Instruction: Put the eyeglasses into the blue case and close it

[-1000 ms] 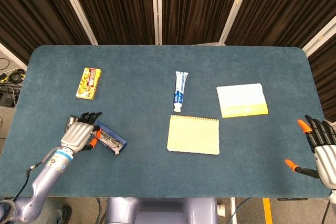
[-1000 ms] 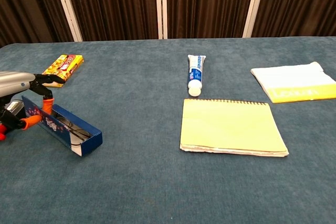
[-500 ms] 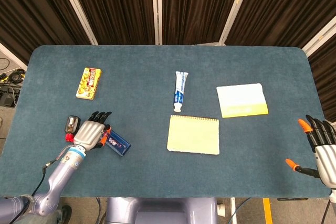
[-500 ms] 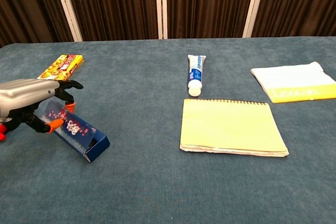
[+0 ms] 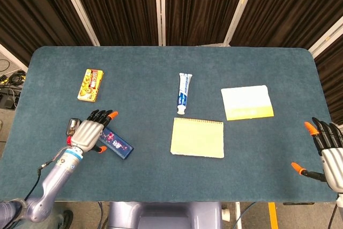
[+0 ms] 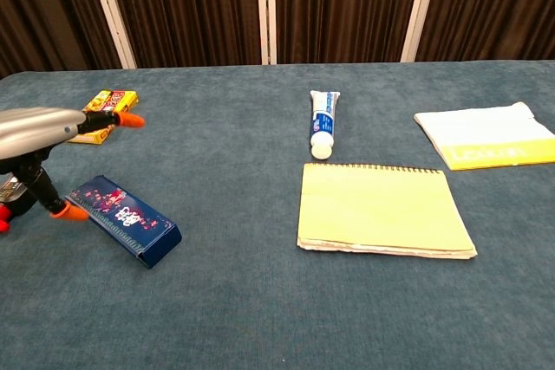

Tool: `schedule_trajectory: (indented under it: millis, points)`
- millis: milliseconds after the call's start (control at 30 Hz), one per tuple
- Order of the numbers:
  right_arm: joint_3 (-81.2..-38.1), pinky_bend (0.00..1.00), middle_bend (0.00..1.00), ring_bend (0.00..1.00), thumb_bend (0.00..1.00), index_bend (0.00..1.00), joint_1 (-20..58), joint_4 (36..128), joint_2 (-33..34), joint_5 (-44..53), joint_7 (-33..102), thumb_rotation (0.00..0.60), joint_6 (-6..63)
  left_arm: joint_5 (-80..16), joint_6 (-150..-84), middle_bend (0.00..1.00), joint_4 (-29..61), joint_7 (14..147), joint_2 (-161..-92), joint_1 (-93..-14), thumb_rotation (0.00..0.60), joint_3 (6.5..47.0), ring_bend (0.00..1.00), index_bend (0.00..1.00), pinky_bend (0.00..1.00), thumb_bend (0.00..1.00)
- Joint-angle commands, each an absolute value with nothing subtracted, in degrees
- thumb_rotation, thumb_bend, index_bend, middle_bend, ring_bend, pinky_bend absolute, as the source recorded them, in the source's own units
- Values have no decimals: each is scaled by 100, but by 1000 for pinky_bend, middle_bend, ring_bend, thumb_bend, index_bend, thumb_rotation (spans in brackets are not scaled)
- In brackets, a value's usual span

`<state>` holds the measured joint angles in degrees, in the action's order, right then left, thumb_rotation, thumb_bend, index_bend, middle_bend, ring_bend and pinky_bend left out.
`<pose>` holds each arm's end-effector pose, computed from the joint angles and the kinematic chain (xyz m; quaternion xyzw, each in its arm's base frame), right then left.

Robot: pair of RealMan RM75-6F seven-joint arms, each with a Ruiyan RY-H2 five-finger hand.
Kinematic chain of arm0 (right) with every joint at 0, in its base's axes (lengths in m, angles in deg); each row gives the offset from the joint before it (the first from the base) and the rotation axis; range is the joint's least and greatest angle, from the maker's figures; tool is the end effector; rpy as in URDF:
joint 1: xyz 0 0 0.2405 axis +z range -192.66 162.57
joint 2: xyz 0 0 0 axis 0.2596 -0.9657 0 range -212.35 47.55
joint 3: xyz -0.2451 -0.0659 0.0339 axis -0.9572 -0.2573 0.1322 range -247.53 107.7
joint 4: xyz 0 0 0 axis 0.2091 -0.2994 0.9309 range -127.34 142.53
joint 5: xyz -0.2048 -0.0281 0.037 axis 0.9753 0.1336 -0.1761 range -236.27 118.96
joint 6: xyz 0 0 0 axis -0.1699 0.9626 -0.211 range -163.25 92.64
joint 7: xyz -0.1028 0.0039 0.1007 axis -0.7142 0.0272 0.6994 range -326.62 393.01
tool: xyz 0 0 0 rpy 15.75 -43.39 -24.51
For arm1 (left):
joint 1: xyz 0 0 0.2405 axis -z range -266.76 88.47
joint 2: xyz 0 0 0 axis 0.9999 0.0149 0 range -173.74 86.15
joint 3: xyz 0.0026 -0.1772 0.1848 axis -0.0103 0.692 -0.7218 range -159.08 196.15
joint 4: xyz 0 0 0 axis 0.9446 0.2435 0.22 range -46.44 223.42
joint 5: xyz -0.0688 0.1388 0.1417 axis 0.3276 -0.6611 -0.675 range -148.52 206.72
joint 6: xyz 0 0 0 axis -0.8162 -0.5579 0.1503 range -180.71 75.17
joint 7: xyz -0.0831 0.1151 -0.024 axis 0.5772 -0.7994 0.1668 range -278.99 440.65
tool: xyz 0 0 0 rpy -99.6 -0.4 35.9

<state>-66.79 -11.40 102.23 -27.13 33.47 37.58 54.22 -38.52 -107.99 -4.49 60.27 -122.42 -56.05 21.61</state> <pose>-0.2965 -0.1743 0.2077 0.6150 -0.3350 0.4156 0.5803 -0.2141 0.2886 0.0148 -0.7632 -0.3955 -0.2896 0.4210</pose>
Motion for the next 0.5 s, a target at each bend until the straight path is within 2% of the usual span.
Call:
schedule_trajectory:
  millis: [33, 333, 433, 500]
  points:
    - [-6682, 0, 0, 0, 0, 22, -1137, 10225, -2708, 3351, 3741, 600, 5416, -3704, -10520, 0, -459, 5766, -12208, -5481, 600, 2024, 0, 0, 0, 82]
    - [-6665, 0, 0, 0, 0, 22, -1127, 10204, -2695, 3300, 3723, 600, 5387, -3590, -10435, 0, 48, 5494, -12757, -5264, 600, 2070, 0, 38, 23, 93]
    - [-6664, 0, 0, 0, 0, 21, -1121, 10197, -2692, 3293, 3729, 600, 5371, -3517, -10419, 27, 67, 5425, -12804, -5225, 600, 2085, 1, 111, 94, 107]
    - [-6663, 0, 0, 0, 0, 21, -1117, 10194, -2690, 3295, 3724, 600, 5369, -3460, -10415, 86, 67, 5367, -12819, -5202, 600, 2093, 23, 201, 141, 113]
